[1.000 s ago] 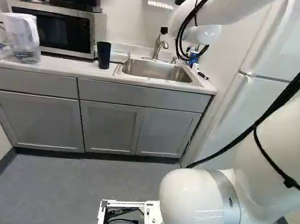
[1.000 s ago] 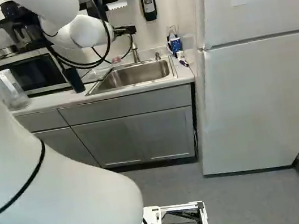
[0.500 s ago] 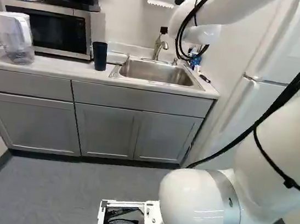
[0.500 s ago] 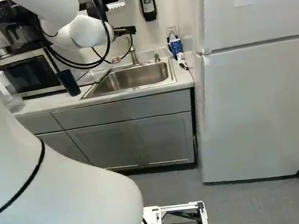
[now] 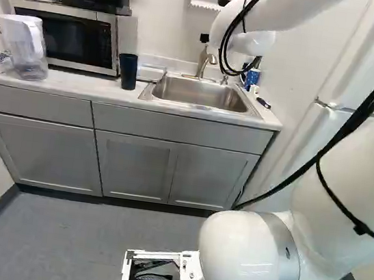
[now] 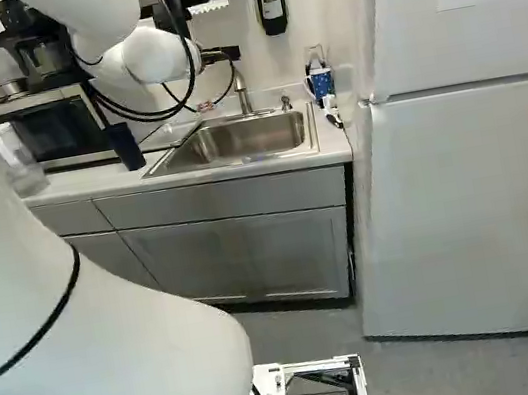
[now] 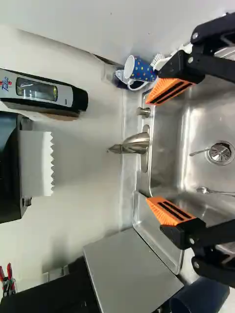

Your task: Rinse the cup and place it in the tray

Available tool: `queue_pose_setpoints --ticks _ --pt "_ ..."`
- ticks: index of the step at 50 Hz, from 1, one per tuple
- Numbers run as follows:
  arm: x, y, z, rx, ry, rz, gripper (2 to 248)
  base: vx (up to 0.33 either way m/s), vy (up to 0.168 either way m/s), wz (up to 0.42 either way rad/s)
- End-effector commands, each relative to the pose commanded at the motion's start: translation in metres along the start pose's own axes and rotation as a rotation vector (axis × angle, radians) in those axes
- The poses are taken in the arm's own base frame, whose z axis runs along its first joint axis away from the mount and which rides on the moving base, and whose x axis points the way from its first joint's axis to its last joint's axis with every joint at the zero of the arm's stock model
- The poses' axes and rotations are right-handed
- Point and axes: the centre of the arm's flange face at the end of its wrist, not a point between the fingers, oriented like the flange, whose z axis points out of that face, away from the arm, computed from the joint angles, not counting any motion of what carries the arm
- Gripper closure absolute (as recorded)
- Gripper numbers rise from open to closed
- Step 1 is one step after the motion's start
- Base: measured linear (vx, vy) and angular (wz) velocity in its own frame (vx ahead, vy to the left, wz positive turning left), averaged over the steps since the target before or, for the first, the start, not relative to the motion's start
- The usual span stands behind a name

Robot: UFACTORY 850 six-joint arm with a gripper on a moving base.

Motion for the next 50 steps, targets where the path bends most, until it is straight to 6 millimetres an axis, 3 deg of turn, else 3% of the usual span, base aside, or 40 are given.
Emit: queue_pose_setpoints --ticks 50 --pt "0.0 0.0 0.0 0.0 0.0 0.0 3 0.073 0.009 0.1"
